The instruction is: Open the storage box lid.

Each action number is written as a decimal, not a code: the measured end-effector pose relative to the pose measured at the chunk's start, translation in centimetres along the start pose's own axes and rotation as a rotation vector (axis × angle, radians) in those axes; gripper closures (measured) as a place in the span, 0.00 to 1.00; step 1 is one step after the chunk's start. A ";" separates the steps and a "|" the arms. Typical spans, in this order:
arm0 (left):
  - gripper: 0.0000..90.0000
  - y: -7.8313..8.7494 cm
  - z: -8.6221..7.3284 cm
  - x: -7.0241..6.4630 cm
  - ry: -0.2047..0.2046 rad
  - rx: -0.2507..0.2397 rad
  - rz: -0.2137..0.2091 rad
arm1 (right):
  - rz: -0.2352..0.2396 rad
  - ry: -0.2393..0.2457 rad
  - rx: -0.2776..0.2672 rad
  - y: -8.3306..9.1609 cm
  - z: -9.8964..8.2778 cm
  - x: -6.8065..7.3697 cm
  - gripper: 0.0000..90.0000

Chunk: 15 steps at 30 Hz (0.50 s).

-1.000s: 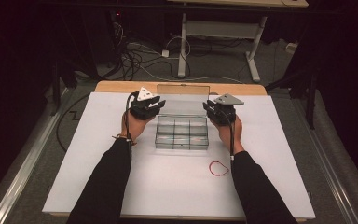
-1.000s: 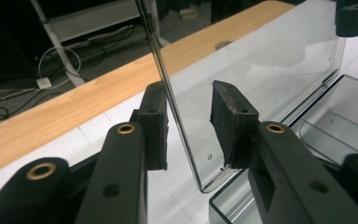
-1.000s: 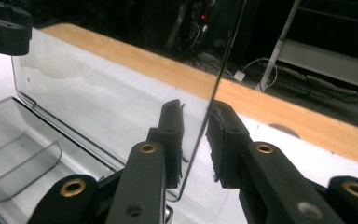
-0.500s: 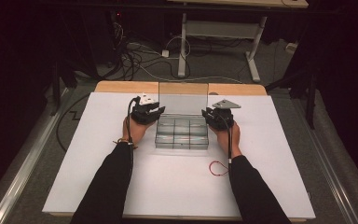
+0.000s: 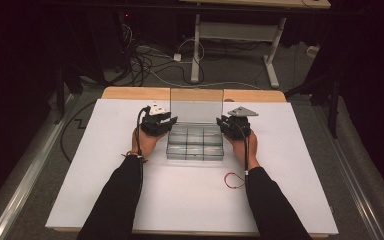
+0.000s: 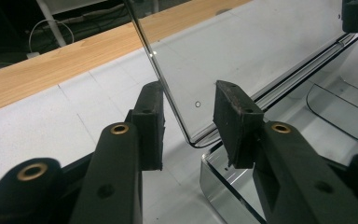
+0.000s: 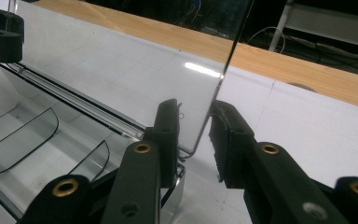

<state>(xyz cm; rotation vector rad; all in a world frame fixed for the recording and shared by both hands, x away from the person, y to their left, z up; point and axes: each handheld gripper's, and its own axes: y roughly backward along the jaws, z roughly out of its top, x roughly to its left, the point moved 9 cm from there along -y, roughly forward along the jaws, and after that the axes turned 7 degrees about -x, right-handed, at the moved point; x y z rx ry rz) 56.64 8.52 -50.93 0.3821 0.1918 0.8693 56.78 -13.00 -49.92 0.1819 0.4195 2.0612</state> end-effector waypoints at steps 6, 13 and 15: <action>0.69 -0.1 -0.1 0.0 0.018 -0.010 -0.004 | -0.007 -0.010 -0.005 0.0 -0.1 -0.1 0.81; 0.69 -0.1 -0.1 0.0 0.020 -0.013 -0.002 | -0.013 -0.016 -0.009 0.0 -0.1 0.0 0.81; 0.69 -0.1 -0.1 0.1 0.021 -0.014 -0.002 | -0.016 -0.017 -0.009 0.0 -0.1 0.0 0.81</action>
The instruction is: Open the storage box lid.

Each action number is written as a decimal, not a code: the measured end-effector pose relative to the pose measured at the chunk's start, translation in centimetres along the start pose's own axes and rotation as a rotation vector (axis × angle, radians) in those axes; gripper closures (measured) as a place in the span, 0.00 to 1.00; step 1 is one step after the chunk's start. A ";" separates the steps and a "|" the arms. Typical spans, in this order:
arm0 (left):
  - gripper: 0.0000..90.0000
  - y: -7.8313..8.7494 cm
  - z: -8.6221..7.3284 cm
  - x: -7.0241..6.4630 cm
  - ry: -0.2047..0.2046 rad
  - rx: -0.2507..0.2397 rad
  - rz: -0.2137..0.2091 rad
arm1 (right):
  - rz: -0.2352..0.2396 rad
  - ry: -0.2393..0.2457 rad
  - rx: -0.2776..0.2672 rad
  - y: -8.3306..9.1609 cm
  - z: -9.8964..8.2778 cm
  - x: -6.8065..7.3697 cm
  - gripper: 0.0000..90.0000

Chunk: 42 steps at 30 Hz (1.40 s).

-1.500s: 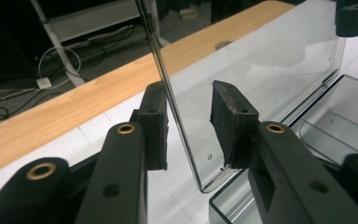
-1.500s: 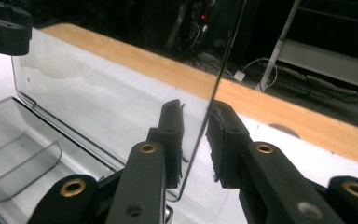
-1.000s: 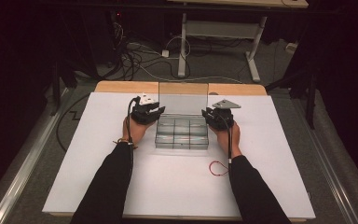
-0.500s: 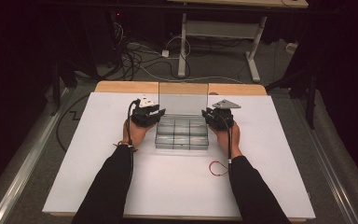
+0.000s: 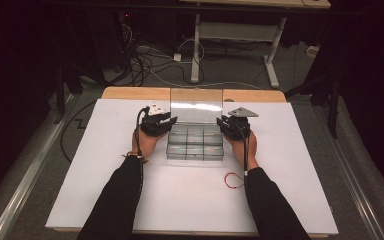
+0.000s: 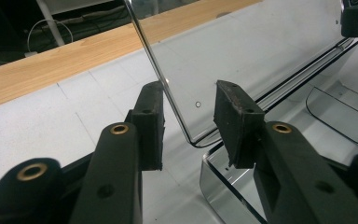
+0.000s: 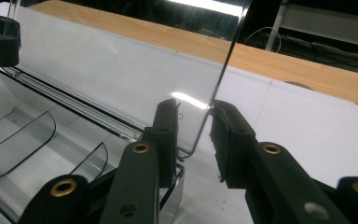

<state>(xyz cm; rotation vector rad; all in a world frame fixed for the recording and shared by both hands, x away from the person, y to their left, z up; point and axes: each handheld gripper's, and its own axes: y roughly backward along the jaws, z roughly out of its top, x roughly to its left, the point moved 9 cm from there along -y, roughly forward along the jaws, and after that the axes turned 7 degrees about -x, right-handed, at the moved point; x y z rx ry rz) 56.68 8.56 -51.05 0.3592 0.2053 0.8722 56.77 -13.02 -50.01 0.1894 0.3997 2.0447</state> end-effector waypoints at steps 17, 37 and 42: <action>0.68 -0.1 -0.3 0.1 -0.004 0.006 0.013 | -0.005 0.017 0.017 -0.2 -0.2 0.2 0.80; 0.65 1.8 1.1 0.4 -0.082 -0.017 0.074 | 0.049 0.088 -0.011 1.2 1.4 1.7 0.70; 0.58 3.1 1.6 0.0 -0.122 -0.023 0.070 | 0.069 0.136 -0.022 2.2 1.7 2.4 0.70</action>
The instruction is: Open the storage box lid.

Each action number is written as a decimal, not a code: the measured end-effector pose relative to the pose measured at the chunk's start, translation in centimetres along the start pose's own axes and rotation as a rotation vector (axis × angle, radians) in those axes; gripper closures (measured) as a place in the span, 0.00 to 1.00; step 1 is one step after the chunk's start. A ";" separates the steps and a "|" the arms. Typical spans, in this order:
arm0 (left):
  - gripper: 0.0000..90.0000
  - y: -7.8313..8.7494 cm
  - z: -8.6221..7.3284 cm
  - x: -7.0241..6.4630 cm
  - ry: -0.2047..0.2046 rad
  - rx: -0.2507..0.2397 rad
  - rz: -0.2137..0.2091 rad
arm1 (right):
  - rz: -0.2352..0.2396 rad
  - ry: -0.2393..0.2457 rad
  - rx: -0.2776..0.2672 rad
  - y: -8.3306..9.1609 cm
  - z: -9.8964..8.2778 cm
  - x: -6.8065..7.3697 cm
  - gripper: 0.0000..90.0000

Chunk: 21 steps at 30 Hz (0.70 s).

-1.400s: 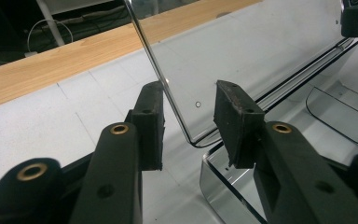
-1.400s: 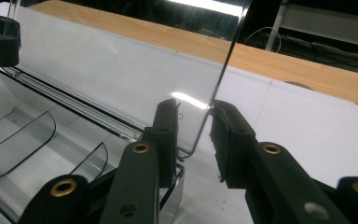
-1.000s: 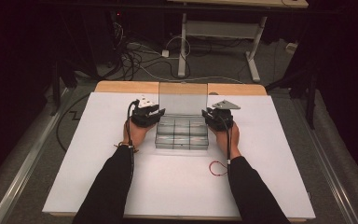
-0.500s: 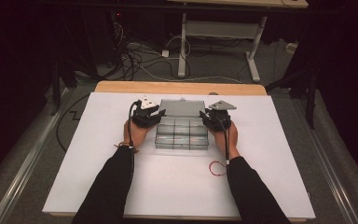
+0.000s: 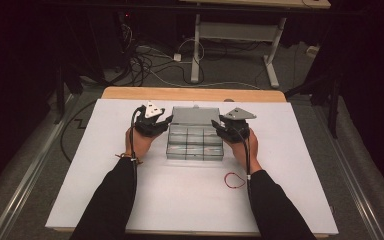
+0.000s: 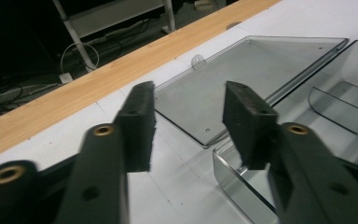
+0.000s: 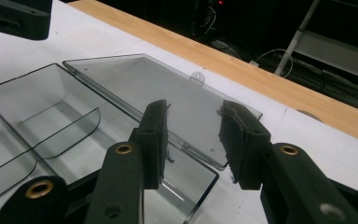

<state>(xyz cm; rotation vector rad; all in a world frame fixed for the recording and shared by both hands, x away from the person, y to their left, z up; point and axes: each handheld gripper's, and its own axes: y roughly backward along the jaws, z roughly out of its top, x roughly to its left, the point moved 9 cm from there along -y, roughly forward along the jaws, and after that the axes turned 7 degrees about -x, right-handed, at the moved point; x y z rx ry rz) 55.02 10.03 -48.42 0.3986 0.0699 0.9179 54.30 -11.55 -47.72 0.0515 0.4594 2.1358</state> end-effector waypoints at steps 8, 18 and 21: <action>0.47 2.1 0.6 -0.9 -0.038 -0.021 -0.033 | 0.001 -0.003 -0.024 1.9 0.6 -0.1 0.58; 0.37 4.6 0.6 -2.8 -0.132 -0.069 -0.055 | 0.016 0.034 -0.075 4.9 0.4 0.4 0.45; 0.33 5.0 0.6 -3.6 -0.169 -0.078 -0.076 | 0.016 0.049 -0.088 5.8 0.4 0.6 0.42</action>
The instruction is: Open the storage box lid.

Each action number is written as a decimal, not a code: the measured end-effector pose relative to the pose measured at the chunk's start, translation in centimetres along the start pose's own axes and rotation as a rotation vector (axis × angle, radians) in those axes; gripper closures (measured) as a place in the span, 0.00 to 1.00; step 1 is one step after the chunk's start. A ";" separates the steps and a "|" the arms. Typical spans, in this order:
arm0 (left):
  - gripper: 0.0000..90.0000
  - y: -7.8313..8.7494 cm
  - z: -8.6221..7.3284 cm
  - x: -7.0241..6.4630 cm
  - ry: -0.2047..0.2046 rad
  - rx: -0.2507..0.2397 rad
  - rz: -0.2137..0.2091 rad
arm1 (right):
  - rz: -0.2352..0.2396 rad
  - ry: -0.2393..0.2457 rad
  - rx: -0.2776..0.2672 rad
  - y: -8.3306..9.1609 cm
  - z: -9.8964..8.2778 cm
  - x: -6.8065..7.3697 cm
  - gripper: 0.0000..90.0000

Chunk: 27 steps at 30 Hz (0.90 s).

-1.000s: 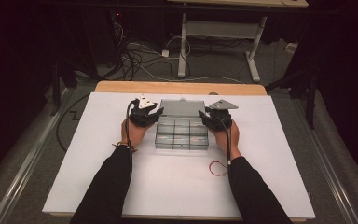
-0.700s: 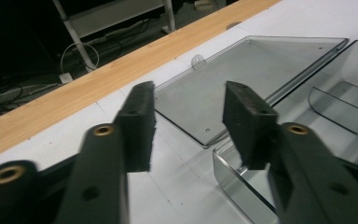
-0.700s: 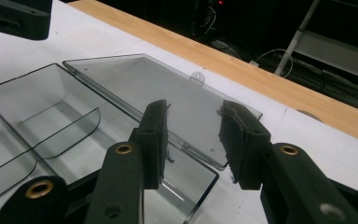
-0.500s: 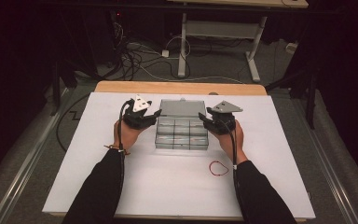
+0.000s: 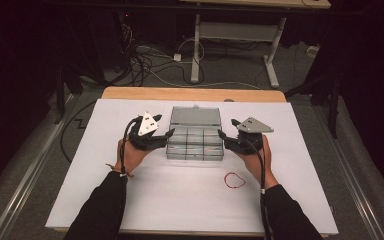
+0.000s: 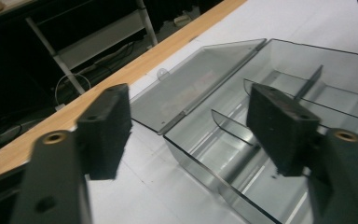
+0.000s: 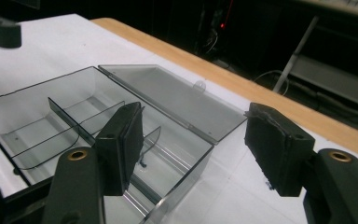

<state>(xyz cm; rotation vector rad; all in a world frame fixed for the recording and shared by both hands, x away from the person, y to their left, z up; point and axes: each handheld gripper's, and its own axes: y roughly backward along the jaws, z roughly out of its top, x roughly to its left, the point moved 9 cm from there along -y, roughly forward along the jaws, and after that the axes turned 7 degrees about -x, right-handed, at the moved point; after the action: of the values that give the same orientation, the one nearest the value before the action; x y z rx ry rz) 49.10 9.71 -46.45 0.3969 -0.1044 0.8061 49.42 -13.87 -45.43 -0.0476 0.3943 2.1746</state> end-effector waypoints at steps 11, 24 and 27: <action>0.29 2.5 0.0 -2.7 -0.014 -0.032 -0.025 | 0.024 0.033 -0.043 3.5 0.3 1.4 0.33; 0.29 4.6 -0.4 -4.7 -0.054 -0.039 -0.055 | 0.044 0.016 -0.069 6.8 -0.1 1.9 0.32; 0.29 5.2 -0.6 -5.2 -0.068 -0.038 -0.063 | 0.047 0.018 -0.066 7.6 -0.2 2.1 0.32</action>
<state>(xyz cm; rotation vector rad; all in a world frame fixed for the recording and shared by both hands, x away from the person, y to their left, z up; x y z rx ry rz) 41.70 9.60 -46.64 0.3899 -0.1700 0.7273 42.12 -16.47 -44.00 -0.0951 0.3372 2.2350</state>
